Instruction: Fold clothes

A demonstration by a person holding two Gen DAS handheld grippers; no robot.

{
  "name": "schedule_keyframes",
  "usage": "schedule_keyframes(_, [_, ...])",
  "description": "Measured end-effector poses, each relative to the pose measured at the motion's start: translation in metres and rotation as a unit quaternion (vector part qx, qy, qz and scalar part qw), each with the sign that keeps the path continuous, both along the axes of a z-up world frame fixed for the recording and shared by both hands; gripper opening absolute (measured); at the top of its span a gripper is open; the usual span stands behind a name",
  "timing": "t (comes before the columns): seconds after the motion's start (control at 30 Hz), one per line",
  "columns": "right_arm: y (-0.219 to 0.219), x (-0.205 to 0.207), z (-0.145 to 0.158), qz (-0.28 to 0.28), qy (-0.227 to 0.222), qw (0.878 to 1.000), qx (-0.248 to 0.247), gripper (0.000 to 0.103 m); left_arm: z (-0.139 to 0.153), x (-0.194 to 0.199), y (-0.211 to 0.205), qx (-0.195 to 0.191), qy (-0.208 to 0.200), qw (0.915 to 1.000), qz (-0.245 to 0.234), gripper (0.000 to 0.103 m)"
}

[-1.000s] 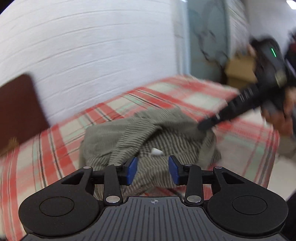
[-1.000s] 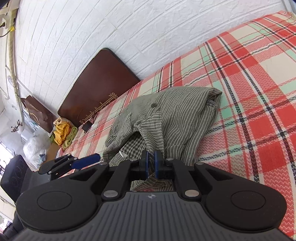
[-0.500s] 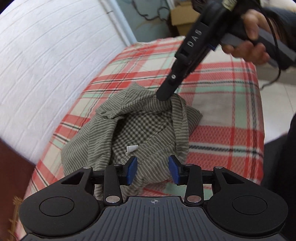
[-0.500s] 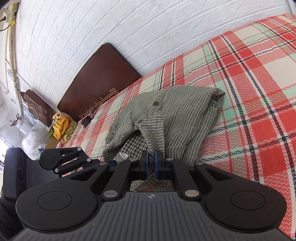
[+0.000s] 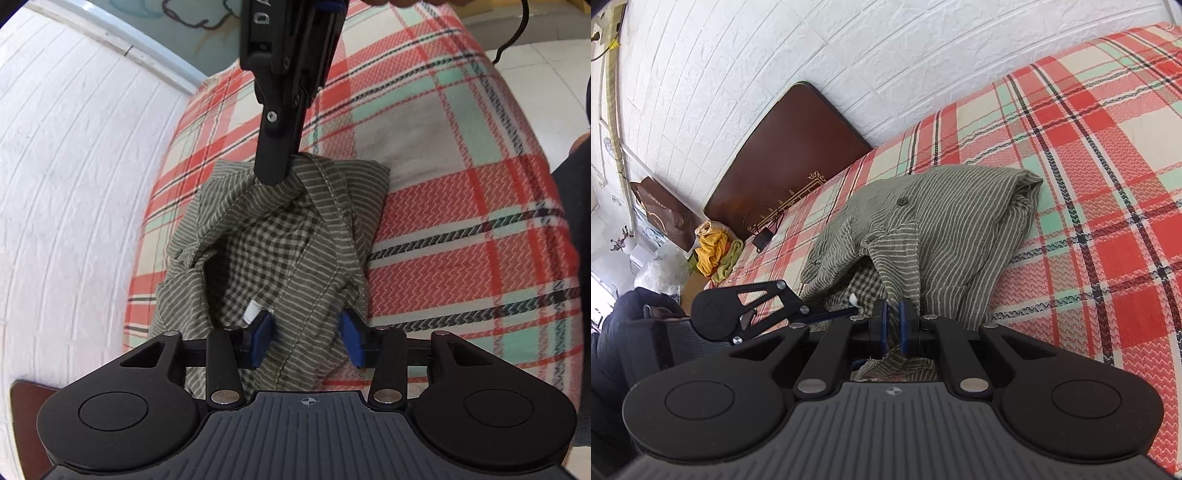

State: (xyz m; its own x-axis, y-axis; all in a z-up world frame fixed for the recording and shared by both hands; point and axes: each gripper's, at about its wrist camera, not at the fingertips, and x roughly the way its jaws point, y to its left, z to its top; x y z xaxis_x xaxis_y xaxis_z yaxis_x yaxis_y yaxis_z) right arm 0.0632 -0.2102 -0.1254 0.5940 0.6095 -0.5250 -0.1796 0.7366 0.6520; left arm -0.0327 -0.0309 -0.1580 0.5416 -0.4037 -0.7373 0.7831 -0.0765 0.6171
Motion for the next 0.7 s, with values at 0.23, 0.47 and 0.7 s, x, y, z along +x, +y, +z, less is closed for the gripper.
schedule_keyframes(0.23, [-0.002,0.0,0.002,-0.01,-0.001,1.0,0.006,0.009,0.009,-0.006,0.015,-0.048,-0.021,0.9985,0.018,0.01])
schedule_keyframes(0.47, [-0.013,0.0,0.003,-0.039,-0.002,0.999,0.018,0.006,0.037,-0.004,0.043,-0.132,-0.012,0.9873,0.087,0.0])
schedule_keyframes(0.7, [-0.019,-0.003,0.002,-0.075,-0.008,0.997,0.027,0.005,0.043,0.007,0.073,-0.189,0.027,0.9684,0.16,0.0])
